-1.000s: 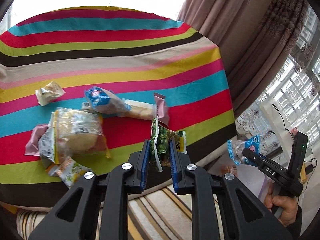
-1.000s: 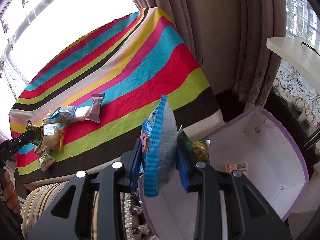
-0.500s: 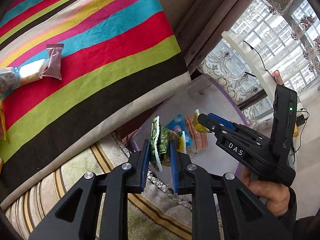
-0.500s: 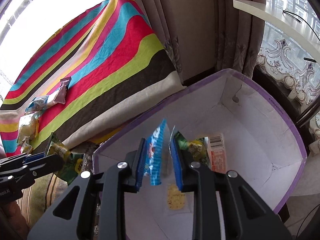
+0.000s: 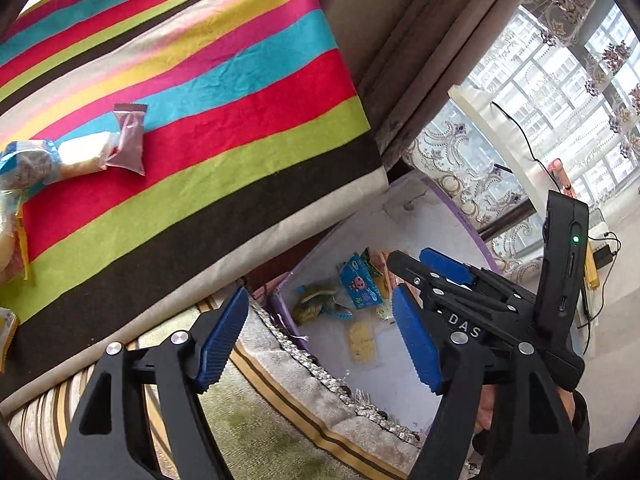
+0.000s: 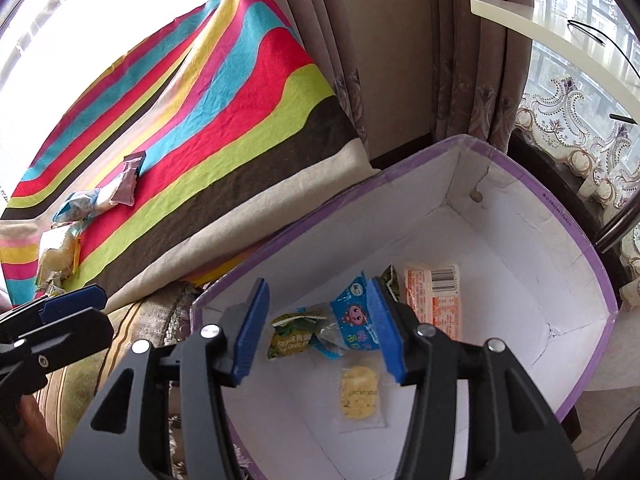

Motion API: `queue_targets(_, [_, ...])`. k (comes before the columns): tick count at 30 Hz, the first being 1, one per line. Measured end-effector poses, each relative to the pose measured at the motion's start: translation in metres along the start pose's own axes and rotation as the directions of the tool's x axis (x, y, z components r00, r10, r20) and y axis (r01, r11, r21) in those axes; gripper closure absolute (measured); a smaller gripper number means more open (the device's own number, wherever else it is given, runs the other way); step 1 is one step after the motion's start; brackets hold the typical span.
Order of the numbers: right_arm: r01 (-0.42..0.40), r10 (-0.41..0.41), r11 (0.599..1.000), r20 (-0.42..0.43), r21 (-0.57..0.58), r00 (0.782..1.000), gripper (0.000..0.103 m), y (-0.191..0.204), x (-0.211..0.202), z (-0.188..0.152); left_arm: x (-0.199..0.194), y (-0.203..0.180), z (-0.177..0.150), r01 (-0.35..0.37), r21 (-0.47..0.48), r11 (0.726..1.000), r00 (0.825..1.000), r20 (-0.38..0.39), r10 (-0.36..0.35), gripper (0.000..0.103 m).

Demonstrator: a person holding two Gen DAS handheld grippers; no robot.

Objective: Organize snacks
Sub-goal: 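Carry both packets to the white box and open both tools to release, then move both open tools back over the remaining snacks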

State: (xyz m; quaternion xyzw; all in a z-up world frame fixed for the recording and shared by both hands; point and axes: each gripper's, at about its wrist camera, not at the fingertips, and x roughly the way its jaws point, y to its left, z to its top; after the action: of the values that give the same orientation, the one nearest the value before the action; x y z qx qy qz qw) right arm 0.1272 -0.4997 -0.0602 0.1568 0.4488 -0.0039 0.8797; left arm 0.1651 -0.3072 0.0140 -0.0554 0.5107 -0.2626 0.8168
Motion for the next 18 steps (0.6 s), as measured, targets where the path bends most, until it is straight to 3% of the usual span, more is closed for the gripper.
queue_targets(4, [-0.043,0.043,0.999,0.021,-0.033,0.999,0.05,0.018,-0.01,0.008,-0.029,0.019,-0.001,-0.064,-0.058,0.996,0.991,0.115,0.07,0.028])
queue_targets(8, [-0.09,0.093,0.993,0.04,-0.071,0.995,0.046,0.041,-0.017,0.017,-0.06,0.035,-0.004,-0.137,-0.081,0.987,0.963,0.225,0.152,0.024])
queue_targets(13, [-0.135,0.142,0.984,0.052,-0.116,0.988,0.045,0.068,-0.024,0.025,-0.086,0.063,-0.009,-0.218,-0.149,0.965,0.937,0.245,0.249,0.023])
queue_targets(15, [-0.151,0.159,0.98,0.058,-0.132,0.986,0.043,0.077,-0.027,0.027,-0.097,0.075,-0.014,-0.265,-0.172,0.949,0.919,0.254,0.302,0.023])
queue_targets(18, [-0.171,0.182,0.973,0.06,-0.153,0.981,0.042,0.091,-0.029,0.028,-0.113,0.097,-0.024,-0.28,-0.224,0.933,0.903,0.269,0.336,0.022])
